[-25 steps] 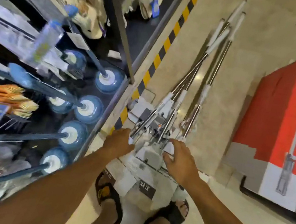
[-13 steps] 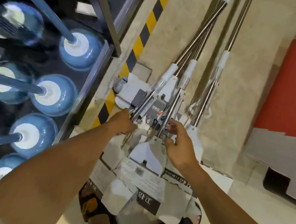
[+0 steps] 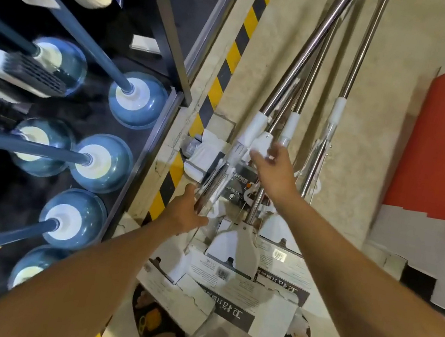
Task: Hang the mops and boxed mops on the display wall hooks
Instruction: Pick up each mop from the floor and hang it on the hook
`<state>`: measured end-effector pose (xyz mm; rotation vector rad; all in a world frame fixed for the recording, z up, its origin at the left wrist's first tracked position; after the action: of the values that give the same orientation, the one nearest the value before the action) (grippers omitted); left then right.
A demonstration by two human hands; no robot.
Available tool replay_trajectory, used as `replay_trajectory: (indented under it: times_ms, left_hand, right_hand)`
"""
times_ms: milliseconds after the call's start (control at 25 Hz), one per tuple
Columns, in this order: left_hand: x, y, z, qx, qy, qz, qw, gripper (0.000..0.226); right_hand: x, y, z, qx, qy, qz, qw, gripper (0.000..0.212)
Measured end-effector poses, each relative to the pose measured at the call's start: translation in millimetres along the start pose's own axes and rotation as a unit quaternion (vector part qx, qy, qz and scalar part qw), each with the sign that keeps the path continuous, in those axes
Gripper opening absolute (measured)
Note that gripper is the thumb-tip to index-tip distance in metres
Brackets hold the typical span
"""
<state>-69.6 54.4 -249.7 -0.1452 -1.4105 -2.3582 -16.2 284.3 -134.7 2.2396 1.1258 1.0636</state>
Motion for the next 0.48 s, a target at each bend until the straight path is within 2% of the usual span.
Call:
replay_trajectory:
  times_ms: [120, 280, 360, 440, 480]
  left_hand:
    - [1.2, 12.4, -5.0, -0.005, 0.014, 0.004, 1.000, 0.075]
    - [11.5, 21.4, -1.7, 0.039, -0.013, -0.065, 0.997, 0.083]
    - [45.2, 23.1, 29.2, 0.048, -0.031, -0.050, 0.997, 0.058]
    - [102.7, 25.6, 97.9, -0.017, -0.003, 0.048, 0.999, 0.025]
    - [131.3, 32.3, 144.4, -0.069, 0.048, 0.094, 0.992, 0.013]
  right_hand:
    - [1.9, -27.9, -55.2, 0.019, -0.062, 0.001, 0.998, 0.073]
    - [-15.0, -37.0, -71.8, 0.042, -0.168, -0.016, 0.985, 0.041]
    - [-20.2, -27.5, -76.1, 0.052, -0.185, -0.037, 0.981, 0.024]
    - [-19.2, -17.0, -83.6, 0.060, -0.189, -0.041, 0.979, 0.022]
    - [-16.4, -9.7, -91.3, 0.070, -0.173, -0.039, 0.982, 0.020]
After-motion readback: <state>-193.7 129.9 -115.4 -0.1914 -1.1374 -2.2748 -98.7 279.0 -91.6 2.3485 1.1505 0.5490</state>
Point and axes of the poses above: each hand's wrist, its own y-axis away from the middle knuckle, its own x-axis out of the back of the hand, z = x × y, the point moved 10 cm from there along -y, towards the middle knuckle, and after that the axes turned 9 degrees about y, right-handed, at the moved point
